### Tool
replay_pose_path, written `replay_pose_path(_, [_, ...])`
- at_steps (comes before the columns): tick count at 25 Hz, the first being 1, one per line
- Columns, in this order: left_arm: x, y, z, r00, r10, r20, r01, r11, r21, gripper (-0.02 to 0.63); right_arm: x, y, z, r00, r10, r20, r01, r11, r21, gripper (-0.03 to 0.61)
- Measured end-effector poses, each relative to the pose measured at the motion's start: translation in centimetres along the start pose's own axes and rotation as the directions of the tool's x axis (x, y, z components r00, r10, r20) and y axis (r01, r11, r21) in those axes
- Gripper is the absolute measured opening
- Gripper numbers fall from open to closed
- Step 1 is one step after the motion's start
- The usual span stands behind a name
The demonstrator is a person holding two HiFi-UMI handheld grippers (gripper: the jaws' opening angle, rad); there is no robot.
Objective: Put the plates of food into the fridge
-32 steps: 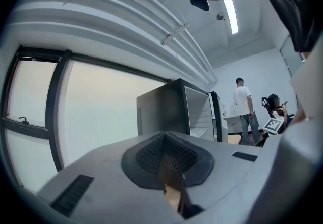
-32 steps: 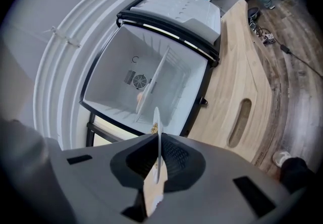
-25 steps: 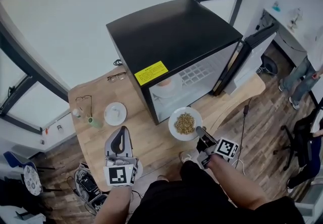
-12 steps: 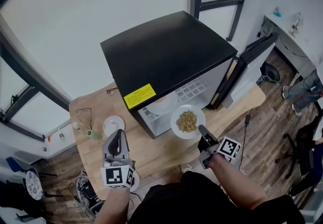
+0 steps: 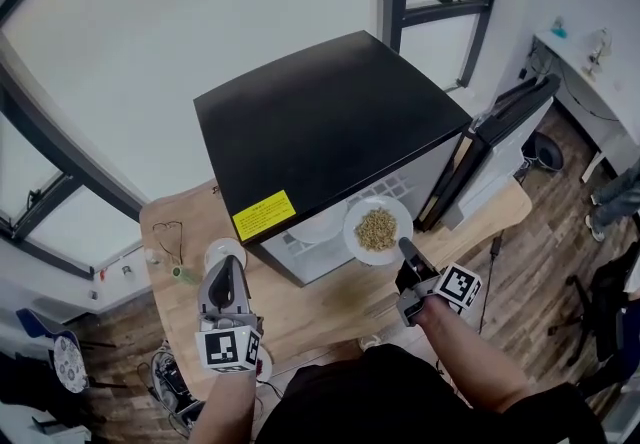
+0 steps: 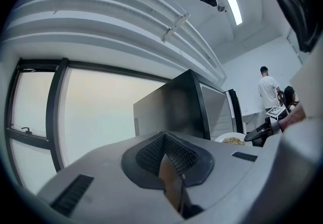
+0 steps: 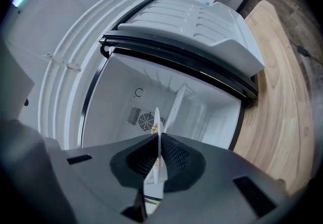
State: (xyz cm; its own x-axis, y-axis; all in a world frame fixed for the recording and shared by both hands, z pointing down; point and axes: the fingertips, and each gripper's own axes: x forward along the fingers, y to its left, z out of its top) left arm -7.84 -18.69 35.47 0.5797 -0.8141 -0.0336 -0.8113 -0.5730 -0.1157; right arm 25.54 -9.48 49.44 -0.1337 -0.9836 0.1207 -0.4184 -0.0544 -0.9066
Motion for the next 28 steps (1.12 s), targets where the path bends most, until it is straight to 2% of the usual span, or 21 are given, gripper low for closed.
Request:
replay_pose_path(6, [0.6,1.0,0.4,0.998,0.062,0.005,-0.062,0.998,0.010,0.005,1.9,0.1,2.6,1.000,0.024,0.015,-0.024,1.000,0.015,0.032])
replay_pose_path(15, [1.3,1.4,0.7,0.995,0.101,-0.006,-0.101,0.994,0.029,0.005,4.9,-0.4,5.4,1.000,0.007,0.031,-0.007,1.000,0.021,0.032])
replay_pose_path(24, [1.1,2.2,0.3,0.990,0.139,-0.024,-0.138,0.990,0.030,0.004,8.0,-0.3,6.3,1.000,-0.015,0.019,0.015,1.000,0.013,0.034])
replay_pose_path(28, [0.8,2.8,-0.2,0.987,0.156,-0.040,-0.155,0.988,0.023,0.005,9.4,-0.2,6.5,1.000,-0.017,0.013,0.017,0.999,-0.027,0.034])
